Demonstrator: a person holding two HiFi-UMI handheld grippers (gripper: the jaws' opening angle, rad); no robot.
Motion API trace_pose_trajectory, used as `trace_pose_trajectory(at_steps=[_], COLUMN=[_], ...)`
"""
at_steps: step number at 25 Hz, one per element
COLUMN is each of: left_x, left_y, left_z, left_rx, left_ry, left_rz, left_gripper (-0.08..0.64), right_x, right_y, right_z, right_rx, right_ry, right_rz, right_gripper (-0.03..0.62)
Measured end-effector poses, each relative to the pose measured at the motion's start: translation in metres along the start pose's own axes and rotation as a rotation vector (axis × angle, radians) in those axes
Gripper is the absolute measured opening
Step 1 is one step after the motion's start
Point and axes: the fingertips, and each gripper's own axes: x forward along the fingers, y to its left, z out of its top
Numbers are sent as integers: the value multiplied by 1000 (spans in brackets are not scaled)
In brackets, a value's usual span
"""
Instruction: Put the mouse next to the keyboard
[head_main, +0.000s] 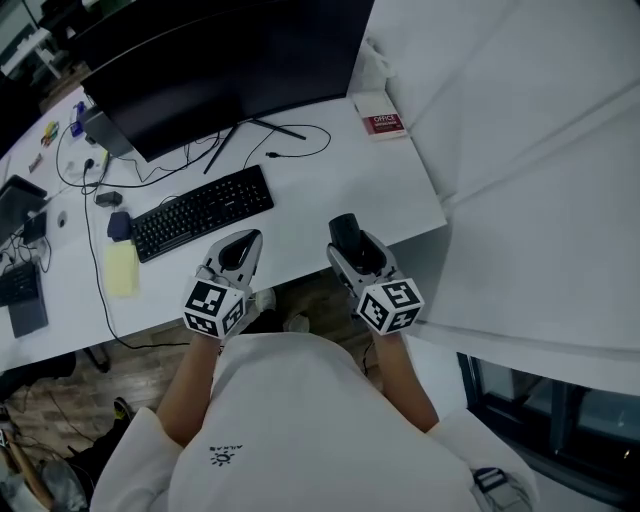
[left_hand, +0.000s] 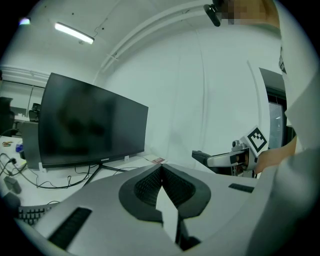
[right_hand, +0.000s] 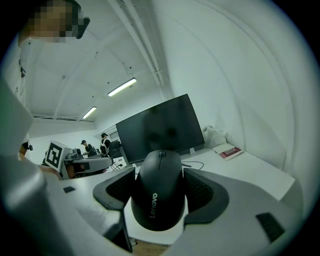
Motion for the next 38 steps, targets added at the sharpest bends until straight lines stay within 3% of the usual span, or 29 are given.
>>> trace_pose_trajectory(at_steps=[12,22,29,38], left_x=[22,20,17,34], left_y=[48,93,119,122], left_z=[-5,-22,-32,-33], left_rx=[-28,-54,-67,-106], left_ry=[16,38,55,55], left_rz=[-39,-28,27,107], left_gripper=[8,8,8,8], right_x=[66,126,155,192], right_y=[2,11,13,-9], right_z=[-5,-17,-29,-41], right_rx=[-7,-27,-40,-88], right_ry=[57,118,158,231], right_rz=[-29,-26,2,48], right_gripper=[310,310,310,310])
